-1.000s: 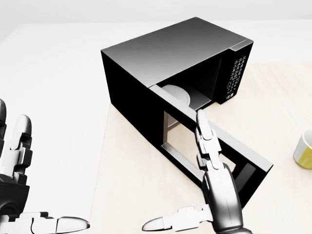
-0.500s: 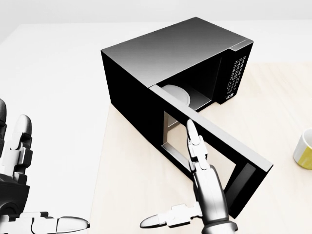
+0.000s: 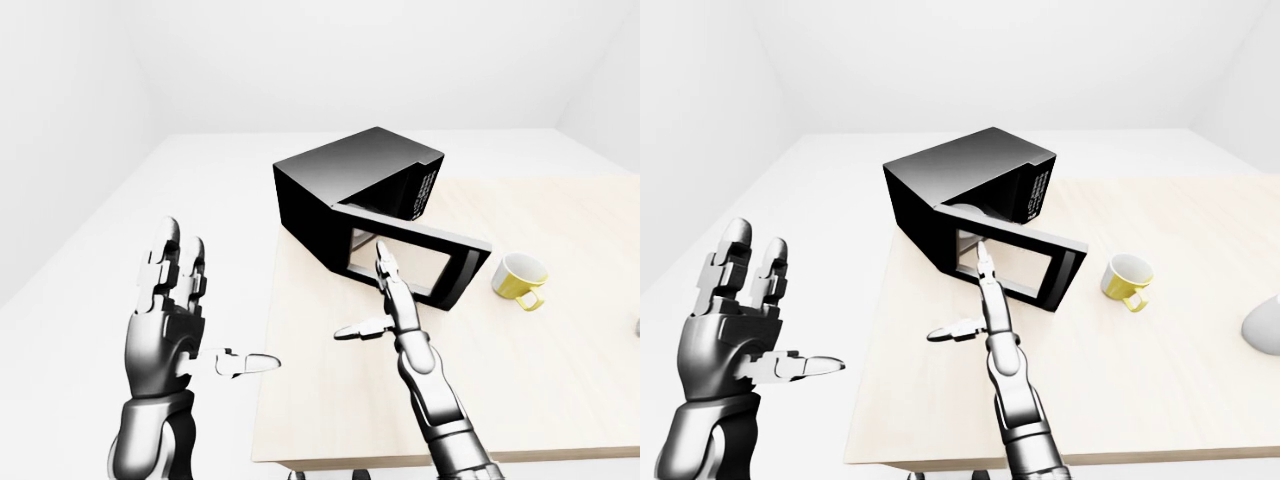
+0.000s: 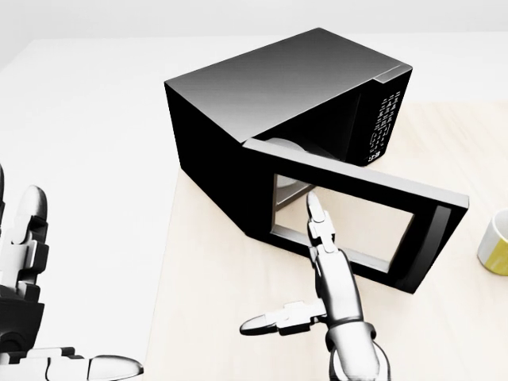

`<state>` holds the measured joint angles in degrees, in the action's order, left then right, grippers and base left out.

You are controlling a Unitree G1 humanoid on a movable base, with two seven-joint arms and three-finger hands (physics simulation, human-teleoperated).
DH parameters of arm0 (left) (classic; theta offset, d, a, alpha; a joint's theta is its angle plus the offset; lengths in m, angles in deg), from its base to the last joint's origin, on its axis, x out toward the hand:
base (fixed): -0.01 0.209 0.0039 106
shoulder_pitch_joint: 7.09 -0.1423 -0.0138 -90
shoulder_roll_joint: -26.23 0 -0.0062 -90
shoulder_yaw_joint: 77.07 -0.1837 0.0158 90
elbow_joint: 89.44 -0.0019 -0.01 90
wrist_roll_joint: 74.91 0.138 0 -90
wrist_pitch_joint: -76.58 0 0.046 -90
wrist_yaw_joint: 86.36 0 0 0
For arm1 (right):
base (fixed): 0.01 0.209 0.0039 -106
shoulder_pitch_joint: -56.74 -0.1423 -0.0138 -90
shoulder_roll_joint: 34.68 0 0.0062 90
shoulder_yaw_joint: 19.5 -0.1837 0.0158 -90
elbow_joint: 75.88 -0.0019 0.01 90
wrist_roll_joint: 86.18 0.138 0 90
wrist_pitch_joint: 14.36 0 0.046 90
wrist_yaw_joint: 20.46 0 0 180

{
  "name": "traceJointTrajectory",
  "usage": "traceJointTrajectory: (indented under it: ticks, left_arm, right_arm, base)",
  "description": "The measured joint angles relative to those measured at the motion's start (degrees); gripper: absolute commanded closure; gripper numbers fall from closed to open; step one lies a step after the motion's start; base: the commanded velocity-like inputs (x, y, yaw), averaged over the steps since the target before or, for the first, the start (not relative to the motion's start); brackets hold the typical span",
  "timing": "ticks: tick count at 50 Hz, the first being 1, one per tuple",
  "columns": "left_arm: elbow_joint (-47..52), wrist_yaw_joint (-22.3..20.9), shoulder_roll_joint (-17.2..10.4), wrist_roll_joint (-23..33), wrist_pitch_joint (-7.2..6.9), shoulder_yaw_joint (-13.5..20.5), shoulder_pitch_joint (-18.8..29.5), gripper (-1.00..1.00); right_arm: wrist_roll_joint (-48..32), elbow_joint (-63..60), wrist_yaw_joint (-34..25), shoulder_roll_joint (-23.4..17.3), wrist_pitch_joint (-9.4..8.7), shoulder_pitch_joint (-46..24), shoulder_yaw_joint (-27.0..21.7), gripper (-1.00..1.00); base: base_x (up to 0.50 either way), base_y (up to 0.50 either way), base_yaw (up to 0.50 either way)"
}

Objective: Close the microwave.

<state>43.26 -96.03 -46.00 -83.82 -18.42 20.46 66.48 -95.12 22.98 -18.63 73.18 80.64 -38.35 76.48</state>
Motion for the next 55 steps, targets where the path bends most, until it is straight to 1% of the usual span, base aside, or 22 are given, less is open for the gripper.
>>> traceJointTrajectory:
  ticks: [15, 27, 40, 47, 55]
  left_arm:
    - [0.4, -0.2, 0.1, -0.2, 0.0, 0.2, -0.1, -1.0]
    - [0.4, -0.2, 0.1, -0.1, 0.0, 0.2, -0.1, -1.0]
    - [0.3, -0.1, 0.1, 0.1, 0.0, -0.1, 0.0, -1.0]
    - [0.3, -0.1, 0.0, 0.2, 0.0, -0.1, 0.0, -1.0]
    - [0.4, -0.1, 0.0, 0.2, 0.0, -0.2, 0.0, -1.0]
  right_arm:
    - [2.7, 15.7, -0.6, -1.8, 0.0, -11.3, -4.7, -1.0]
    - [3.6, 28.5, -0.3, -4.0, 0.0, -20.8, -7.2, -1.0]
    - [4.4, 44.1, -0.4, -6.0, 0.0, -32.4, -8.8, -1.0]
    - [4.1, 51.5, -0.4, -6.4, 0.0, -38.1, -9.3, -1.0]
    - [3.1, 58.0, -0.2, -6.2, 0.0, -43.1, -10.1, -1.0]
  base:
    - [0.0, 0.0, 0.0]
    - [0.0, 0.0, 0.0]
    - [0.0, 0.0, 0.0]
    - [0.0, 0.0, 0.0]
    - [0.0, 0.0, 0.0]
